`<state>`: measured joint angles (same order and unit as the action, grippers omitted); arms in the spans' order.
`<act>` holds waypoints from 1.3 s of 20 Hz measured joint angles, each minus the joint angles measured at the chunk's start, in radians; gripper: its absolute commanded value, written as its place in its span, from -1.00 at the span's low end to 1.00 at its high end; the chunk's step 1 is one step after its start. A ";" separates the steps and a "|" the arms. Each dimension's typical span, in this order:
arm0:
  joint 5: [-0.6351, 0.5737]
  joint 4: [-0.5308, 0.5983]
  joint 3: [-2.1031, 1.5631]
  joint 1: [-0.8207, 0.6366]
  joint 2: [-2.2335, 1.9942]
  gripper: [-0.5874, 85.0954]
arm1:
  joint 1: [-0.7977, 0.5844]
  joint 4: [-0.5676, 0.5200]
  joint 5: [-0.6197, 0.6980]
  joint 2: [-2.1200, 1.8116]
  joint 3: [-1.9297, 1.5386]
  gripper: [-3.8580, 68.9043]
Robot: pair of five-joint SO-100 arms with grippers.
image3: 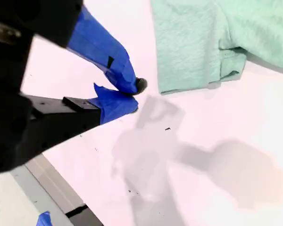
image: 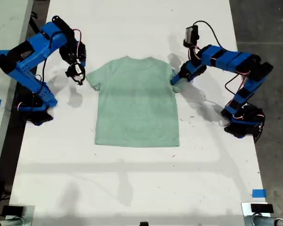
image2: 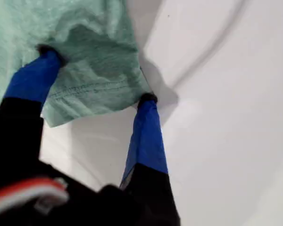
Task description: Fold tshirt
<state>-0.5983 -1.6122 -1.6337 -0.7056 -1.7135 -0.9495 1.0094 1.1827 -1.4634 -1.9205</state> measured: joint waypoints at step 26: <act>0.005 0.012 0.000 0.025 0.049 -0.99 | 0.364 0.428 -0.350 0.413 0.979 -0.94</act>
<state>-0.5937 -1.5999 -1.6337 -0.6811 -1.6644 -0.5860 1.4373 0.8330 -1.0508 -0.9419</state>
